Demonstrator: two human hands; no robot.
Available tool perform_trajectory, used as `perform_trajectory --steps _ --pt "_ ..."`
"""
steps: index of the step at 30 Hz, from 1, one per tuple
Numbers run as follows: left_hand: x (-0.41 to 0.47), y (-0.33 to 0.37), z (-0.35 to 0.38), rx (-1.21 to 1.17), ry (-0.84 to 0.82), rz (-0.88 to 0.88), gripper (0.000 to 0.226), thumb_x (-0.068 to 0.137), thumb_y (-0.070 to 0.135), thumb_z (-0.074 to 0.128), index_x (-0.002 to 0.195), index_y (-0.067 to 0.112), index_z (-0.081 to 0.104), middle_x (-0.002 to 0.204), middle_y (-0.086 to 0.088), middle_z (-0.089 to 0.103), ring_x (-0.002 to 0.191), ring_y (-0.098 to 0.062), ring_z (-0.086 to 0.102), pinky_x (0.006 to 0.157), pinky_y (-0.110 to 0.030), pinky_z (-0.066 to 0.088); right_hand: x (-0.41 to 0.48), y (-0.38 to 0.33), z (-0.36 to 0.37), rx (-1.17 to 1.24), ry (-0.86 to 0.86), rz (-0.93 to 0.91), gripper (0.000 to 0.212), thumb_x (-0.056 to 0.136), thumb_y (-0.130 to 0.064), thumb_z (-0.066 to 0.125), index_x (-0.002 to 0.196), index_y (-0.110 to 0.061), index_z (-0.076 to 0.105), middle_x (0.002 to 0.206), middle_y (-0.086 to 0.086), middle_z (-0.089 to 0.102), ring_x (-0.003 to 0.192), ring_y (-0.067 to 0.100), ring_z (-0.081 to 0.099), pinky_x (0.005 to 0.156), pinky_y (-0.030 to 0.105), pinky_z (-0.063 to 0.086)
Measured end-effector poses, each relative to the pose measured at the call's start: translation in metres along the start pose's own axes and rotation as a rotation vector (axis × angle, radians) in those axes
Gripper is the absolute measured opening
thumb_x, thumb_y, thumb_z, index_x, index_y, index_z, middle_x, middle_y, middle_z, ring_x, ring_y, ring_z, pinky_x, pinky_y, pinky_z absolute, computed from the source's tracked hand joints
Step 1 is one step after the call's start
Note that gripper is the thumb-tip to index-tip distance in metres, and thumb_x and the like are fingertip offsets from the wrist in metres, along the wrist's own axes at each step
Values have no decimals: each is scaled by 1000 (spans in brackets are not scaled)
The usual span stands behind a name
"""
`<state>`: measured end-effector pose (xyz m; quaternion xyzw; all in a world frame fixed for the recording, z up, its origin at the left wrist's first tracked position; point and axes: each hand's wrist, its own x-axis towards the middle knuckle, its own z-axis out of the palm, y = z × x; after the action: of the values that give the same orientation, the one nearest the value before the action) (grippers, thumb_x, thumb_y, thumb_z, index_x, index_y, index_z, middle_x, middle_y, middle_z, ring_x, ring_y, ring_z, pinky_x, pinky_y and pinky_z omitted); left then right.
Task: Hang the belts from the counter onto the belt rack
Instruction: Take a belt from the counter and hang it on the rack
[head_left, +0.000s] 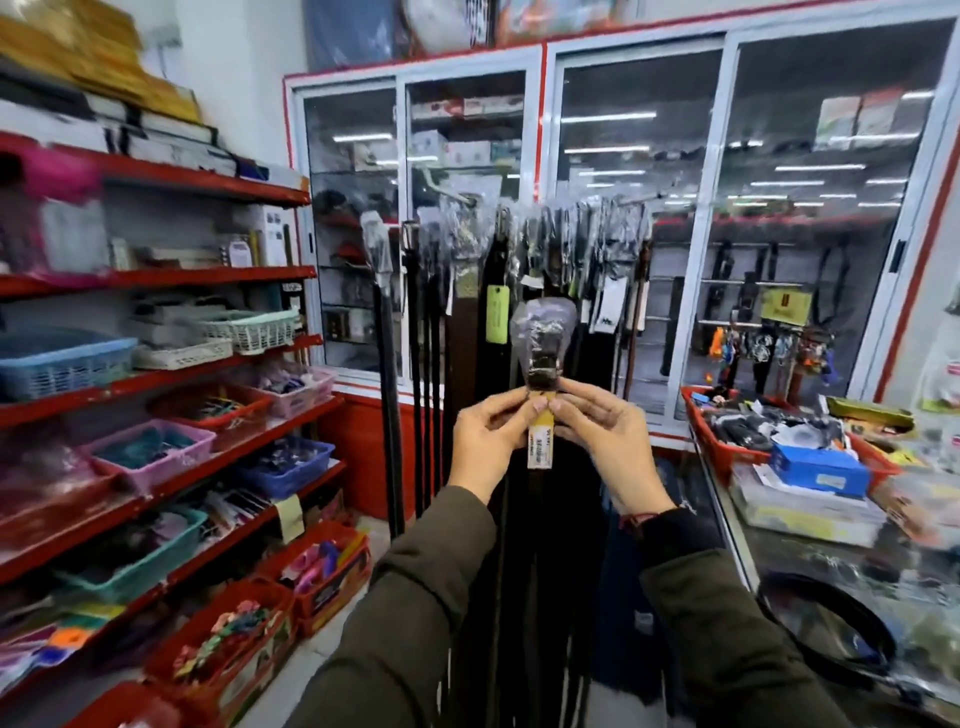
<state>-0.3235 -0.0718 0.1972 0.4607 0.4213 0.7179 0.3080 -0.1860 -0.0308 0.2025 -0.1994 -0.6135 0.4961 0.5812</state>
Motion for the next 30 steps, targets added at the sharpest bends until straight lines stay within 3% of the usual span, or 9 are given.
perform_trajectory --steps 6,11,14,16,18,22,24,27,30 --pt "22 74 -38 -68 159 212 14 85 6 79 99 4 80 78 6 81 79 -2 76 77 -23 64 37 -51 78 68 -23 -93 22 90 0 68 109 -10 71 94 6 78 82 12 77 69 26 62" --pt "40 122 -59 -81 217 307 22 88 15 78 106 2 79 97 -13 80 96 -26 77 83 -37 63 57 -88 128 94 -13 -145 24 89 0 69 112 -4 72 92 9 77 85 19 75 70 26 63" --pt "49 142 -64 -70 216 263 22 87 19 79 104 5 80 89 -10 80 72 -14 77 56 -24 60 65 -106 143 63 45 -116 20 90 -6 70 109 -3 74 102 21 76 100 37 74 86 44 62" --pt "54 151 -65 -49 212 219 24 88 20 78 106 4 79 87 -9 79 60 -7 73 49 -18 55 71 -113 149 38 93 -94 21 90 -8 71 109 1 73 106 26 75 104 42 72 92 53 59" --pt "58 156 -64 -52 214 181 27 88 20 78 108 2 78 91 -12 79 58 -7 72 49 -18 55 75 -116 153 16 124 -81 22 89 -7 71 109 3 73 105 27 75 101 41 73 89 53 60" --pt "63 157 -65 -73 186 133 29 88 18 78 109 -2 77 88 -15 77 50 -6 69 48 -18 56 81 -113 153 23 138 -6 13 89 -7 72 101 -7 73 100 22 75 82 25 72 72 36 64" --pt "66 154 -67 -89 179 97 29 88 18 78 110 -2 76 84 -12 76 49 -5 69 47 -17 55 84 -108 155 49 135 40 10 88 -4 71 95 -12 71 103 24 74 84 26 72 73 38 63" --pt "73 146 -71 -76 188 42 29 87 20 79 109 1 78 91 -16 78 63 -17 73 53 -23 60 91 -100 159 4 158 67 12 88 -2 69 93 -13 68 107 26 74 91 34 75 75 41 63" --pt "81 134 -71 66 219 111 25 91 16 74 112 3 77 103 -19 78 90 -32 76 77 -39 65 96 -88 154 -123 173 21 16 90 -2 66 102 -11 70 106 24 75 98 36 75 85 47 62"
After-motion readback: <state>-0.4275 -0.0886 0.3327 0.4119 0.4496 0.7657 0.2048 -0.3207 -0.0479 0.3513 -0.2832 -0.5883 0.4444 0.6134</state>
